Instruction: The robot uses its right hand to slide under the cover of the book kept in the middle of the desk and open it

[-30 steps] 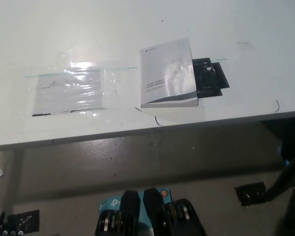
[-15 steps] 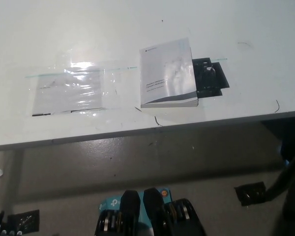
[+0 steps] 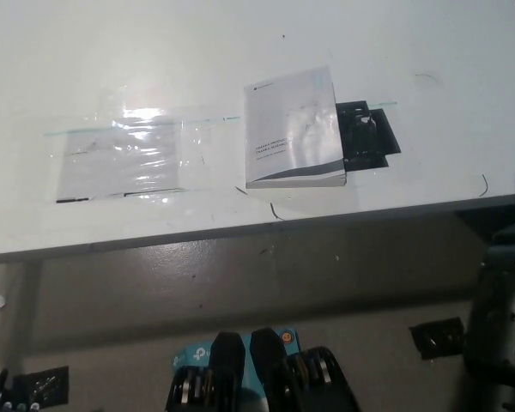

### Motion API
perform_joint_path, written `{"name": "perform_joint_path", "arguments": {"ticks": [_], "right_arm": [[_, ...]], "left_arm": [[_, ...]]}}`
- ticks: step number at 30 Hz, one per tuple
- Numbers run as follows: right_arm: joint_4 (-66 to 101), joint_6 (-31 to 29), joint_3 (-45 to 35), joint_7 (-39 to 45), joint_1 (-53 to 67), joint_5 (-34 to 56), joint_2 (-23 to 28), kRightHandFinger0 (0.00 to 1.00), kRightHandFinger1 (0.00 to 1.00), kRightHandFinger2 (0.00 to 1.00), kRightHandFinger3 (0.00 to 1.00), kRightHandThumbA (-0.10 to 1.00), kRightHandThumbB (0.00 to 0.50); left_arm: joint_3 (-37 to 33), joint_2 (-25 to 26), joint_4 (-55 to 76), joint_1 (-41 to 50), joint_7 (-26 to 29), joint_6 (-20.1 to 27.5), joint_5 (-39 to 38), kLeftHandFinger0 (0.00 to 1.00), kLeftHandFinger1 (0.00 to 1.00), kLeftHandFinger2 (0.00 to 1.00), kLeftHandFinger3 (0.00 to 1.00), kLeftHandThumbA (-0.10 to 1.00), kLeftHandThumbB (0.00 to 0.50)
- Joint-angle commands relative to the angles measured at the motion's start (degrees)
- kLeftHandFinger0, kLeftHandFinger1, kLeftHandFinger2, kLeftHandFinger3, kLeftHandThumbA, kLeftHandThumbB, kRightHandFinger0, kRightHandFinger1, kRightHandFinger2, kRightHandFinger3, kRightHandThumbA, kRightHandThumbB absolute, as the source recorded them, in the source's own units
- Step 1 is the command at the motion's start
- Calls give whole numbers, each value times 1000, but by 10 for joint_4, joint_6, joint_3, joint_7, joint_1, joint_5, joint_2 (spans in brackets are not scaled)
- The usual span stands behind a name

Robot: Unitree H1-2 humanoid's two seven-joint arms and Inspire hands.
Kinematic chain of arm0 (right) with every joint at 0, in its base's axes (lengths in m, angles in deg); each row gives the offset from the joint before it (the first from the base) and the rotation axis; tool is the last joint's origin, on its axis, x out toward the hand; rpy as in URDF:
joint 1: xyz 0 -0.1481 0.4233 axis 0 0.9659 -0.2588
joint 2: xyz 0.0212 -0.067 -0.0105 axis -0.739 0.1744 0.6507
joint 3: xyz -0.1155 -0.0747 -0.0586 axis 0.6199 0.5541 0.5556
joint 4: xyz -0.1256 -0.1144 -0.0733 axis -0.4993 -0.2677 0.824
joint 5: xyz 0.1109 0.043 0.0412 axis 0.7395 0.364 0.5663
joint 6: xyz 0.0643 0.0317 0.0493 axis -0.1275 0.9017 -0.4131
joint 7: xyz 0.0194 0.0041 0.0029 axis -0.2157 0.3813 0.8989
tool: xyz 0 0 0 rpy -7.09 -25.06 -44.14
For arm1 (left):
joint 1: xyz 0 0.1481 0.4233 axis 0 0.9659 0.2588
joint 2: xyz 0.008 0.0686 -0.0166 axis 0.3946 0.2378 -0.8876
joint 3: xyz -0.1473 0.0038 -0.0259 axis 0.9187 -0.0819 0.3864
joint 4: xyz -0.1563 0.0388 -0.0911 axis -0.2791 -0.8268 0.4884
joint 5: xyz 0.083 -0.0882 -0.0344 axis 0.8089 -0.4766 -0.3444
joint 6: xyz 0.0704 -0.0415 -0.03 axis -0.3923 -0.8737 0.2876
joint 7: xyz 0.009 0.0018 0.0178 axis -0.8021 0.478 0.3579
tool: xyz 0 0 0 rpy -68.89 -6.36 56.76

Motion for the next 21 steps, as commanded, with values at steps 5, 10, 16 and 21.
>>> {"name": "perform_joint_path", "arguments": {"ticks": [5,10,16,21], "right_arm": [[-59,55,34,65,-50,52,-10,1000,1000,1000,1000,1000,240],[-133,63,31,92,-68,70,-12,1000,1000,1000,1000,1000,259],[-185,69,34,110,-98,72,-13,1000,1000,1000,1000,1000,296],[-213,65,36,126,-113,68,-14,1000,1000,1000,1000,1000,285]], "left_arm": [[-9,10,9,-1,-8,14,-8,936,959,1000,1000,1000,0],[-10,6,23,2,-3,0,-11,881,936,1000,1000,1000,0],[-13,2,34,9,-11,6,-12,905,940,1000,1000,1000,0],[-15,7,21,4,0,8,-9,869,903,1000,1000,1000,0]]}}
